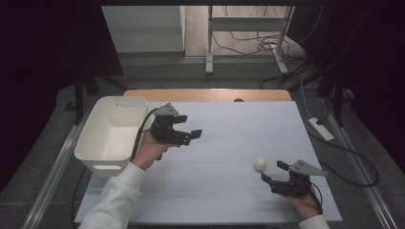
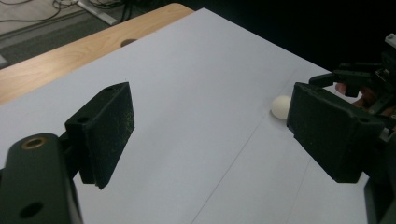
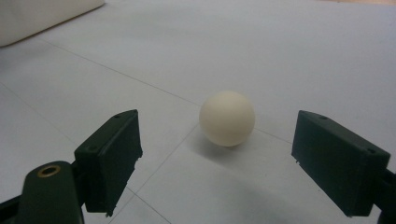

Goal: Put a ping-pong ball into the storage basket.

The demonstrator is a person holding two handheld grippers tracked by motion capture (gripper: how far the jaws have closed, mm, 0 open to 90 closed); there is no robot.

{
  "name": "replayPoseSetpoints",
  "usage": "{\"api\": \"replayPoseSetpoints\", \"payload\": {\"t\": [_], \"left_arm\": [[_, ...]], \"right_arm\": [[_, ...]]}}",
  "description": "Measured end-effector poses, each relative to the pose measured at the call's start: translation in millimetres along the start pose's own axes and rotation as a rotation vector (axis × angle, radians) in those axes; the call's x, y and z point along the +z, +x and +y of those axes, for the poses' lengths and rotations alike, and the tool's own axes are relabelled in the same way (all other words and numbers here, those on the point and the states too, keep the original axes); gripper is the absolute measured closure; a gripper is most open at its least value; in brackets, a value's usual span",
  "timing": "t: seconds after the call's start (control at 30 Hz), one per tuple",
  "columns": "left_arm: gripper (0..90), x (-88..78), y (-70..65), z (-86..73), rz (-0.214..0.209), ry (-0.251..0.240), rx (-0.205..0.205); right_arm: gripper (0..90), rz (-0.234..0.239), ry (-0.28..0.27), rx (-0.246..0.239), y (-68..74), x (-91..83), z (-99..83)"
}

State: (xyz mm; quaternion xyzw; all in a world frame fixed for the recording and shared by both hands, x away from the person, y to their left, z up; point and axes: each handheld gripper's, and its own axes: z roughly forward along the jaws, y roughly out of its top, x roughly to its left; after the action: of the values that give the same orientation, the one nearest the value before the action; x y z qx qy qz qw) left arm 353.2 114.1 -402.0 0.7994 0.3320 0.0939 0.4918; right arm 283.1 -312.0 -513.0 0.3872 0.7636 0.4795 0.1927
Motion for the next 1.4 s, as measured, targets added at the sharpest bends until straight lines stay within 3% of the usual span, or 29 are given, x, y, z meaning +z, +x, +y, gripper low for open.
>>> {"api": "replayPoseSetpoints", "payload": {"t": [1.4], "left_arm": [[15.5,48.0,-22.5,-12.2,-0.105,0.090,0.060]], "right_arm": [[15.9,-0.012,0.003,0.001,-1.0,-0.5,-0.9]]}}
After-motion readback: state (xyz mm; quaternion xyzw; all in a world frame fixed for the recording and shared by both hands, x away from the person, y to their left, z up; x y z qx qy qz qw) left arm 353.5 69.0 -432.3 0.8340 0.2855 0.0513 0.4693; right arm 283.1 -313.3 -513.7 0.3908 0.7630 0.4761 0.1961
